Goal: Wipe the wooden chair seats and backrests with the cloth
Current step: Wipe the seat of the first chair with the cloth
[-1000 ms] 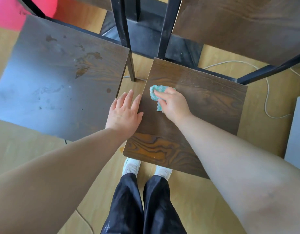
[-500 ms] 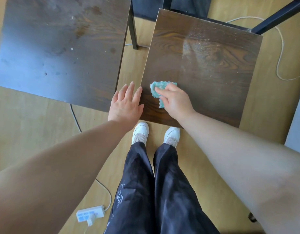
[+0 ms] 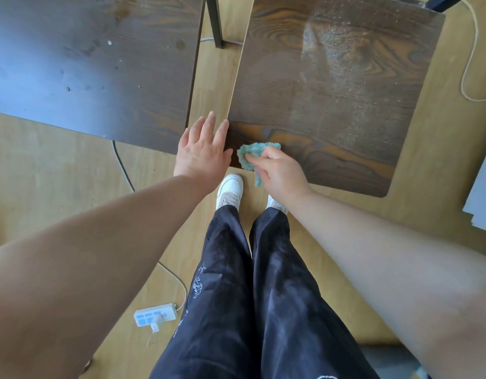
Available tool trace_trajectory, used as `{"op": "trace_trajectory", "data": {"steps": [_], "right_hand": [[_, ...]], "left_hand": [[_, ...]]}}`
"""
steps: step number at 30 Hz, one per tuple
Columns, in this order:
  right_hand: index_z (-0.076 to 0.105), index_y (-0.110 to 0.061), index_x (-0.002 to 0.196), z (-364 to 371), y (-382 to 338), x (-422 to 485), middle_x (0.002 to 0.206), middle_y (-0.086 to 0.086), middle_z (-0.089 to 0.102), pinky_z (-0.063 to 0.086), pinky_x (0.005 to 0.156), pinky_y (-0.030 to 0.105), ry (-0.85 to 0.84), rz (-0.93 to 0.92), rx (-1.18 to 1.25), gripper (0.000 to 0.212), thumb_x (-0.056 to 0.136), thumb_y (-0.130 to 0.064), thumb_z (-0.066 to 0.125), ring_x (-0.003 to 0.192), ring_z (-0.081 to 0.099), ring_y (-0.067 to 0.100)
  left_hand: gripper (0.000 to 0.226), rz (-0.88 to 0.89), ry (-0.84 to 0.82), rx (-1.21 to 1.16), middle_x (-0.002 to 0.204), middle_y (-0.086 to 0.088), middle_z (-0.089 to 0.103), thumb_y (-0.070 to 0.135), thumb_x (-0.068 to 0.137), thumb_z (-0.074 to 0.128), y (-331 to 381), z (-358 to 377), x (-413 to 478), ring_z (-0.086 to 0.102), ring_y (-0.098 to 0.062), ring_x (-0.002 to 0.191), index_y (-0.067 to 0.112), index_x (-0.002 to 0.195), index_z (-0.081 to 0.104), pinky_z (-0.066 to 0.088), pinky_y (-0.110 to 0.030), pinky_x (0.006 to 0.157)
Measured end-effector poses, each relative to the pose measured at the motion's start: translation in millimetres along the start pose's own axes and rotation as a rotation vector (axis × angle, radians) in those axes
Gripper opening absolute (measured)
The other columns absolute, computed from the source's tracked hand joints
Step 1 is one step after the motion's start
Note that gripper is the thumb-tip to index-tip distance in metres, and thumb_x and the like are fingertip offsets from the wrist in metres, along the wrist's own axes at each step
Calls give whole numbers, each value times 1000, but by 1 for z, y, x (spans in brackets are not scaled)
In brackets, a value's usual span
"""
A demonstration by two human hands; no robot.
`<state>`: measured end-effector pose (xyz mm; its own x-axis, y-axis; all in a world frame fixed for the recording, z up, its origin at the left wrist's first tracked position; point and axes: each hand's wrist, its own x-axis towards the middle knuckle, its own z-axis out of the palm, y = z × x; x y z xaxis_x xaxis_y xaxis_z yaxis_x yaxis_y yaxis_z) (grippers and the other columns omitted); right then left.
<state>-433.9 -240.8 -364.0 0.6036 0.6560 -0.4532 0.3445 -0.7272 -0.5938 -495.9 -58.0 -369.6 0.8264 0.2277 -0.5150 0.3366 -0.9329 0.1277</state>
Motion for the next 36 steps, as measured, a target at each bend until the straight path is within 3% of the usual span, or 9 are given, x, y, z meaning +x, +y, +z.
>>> {"op": "trace_trajectory", "data": {"steps": [6,11,15,19,24,28,30,32,36], "right_hand": [[63,-15,130,-10,-5,0,98,1,53,44,81,27,3,69,155,35,98,-8,53,91,53,18],[65,-17,128,-50,-1,22,101,-6,53,36,76,2,202,161,323,33,98,-10,54,94,53,8],[64,-23,128,-100,11,67,103,-7,54,40,80,5,347,252,366,33,98,-15,54,94,55,7],[64,-23,128,-159,37,119,104,-5,54,33,68,-6,513,308,366,33,98,-15,53,88,54,7],[60,-20,133,-210,69,165,119,-1,55,50,87,18,549,376,288,34,101,-16,48,105,58,16],[55,-20,134,-210,94,186,110,-9,55,36,50,-1,548,539,237,34,104,-30,41,82,54,5],[50,-20,141,-204,93,187,132,-3,51,42,67,-2,479,514,115,38,104,-23,42,97,53,10],[45,-18,145,-200,90,186,145,2,42,49,98,22,441,467,29,43,103,-14,45,120,51,20],[47,-18,144,-199,88,189,144,3,43,47,103,34,419,455,40,43,101,-21,50,123,51,23]], "left_hand": [[60,-11,-30,20,165,-9,12,45,104,33,1,-11,-9,12,-30,151,22,156,15,17,-48,120],[59,8,-27,39,165,-7,11,45,103,30,14,-29,5,10,-28,151,23,156,14,15,-46,121],[60,11,32,40,166,-6,11,46,103,31,30,-52,47,10,-28,151,24,156,14,16,-46,121],[61,5,110,3,166,-4,9,46,103,31,45,-82,102,8,-26,152,25,157,12,16,-45,120],[61,5,167,-7,166,-5,6,47,104,28,60,-106,149,9,-28,151,25,157,8,16,-45,121],[61,26,168,-14,166,-4,5,47,104,27,69,-108,161,7,-27,151,26,157,6,14,-44,121],[61,38,160,-17,166,-4,5,48,104,27,70,-105,161,6,-27,151,26,157,7,14,-44,121],[61,44,150,-12,166,-4,7,47,104,28,69,-100,159,6,-25,151,25,157,9,14,-44,121],[61,44,118,-8,166,-4,10,48,103,30,64,-90,151,8,-26,151,25,157,13,16,-45,122]]}}
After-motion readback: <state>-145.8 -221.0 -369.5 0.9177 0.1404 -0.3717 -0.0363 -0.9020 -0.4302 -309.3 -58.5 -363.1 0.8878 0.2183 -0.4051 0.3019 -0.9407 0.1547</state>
